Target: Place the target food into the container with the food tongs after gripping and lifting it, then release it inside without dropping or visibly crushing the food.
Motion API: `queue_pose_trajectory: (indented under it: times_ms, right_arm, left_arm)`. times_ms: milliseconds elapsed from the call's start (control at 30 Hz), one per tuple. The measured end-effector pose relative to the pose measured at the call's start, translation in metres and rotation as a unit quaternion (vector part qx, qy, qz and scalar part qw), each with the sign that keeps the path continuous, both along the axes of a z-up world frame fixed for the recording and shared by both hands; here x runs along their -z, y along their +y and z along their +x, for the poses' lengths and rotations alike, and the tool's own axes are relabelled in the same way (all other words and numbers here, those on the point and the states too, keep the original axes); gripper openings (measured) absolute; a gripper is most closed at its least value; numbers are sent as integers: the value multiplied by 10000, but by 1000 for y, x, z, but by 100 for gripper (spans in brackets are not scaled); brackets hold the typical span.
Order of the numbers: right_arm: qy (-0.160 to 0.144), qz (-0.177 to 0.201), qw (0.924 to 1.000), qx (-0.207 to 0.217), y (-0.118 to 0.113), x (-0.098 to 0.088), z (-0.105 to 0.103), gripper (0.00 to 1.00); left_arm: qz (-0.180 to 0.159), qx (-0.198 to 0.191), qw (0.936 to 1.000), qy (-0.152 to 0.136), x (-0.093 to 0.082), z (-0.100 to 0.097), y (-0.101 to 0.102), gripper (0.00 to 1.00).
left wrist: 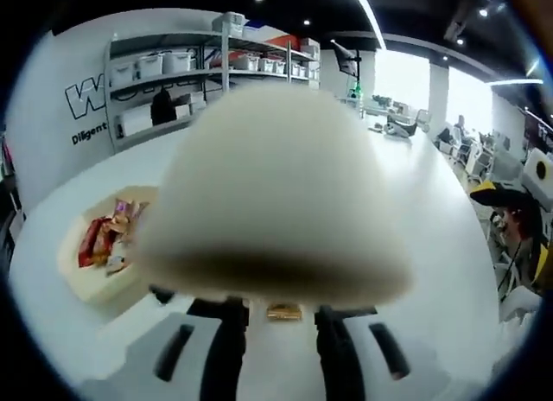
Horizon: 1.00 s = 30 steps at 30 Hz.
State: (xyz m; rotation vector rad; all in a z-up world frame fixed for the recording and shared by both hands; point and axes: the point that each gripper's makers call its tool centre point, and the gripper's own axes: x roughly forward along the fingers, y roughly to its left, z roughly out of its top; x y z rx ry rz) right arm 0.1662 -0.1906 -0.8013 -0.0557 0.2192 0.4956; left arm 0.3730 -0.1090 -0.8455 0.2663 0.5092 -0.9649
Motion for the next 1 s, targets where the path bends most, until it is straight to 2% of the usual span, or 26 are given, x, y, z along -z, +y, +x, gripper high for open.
queue_pose_trajectory:
  times_ms: [167, 700, 800, 900, 933, 967, 1000]
  right_arm:
    - [39, -15, 10000, 79, -6, 3, -1, 89]
    - [120, -108, 9998, -66, 3, 10, 2, 89]
    - [128, -56, 9999, -64, 4, 10, 3, 89]
    - [142, 19, 9998, -112, 8, 10, 5, 91]
    - [154, 39, 9998, -141, 12, 9, 6, 92]
    - [148, 29, 9998, -158, 13, 8, 6, 92]
    - [130, -21, 9997, -197, 16, 7, 8, 92]
  left_arm:
    - [57, -18, 10000, 64, 10, 0, -3, 28]
    - [-176, -19, 9996, 209, 8, 7, 3, 20]
    - [-425, -241, 9973, 541, 8, 10, 4, 19]
    - [-587, -87, 9959, 685, 7, 8, 4, 19]
    - [-706, 12, 9941, 828, 7, 7, 4, 19]
    - [-807, -115, 9907, 1091, 7, 8, 8, 19]
    - [-862, -153, 9895, 1147, 6, 8, 8, 19]
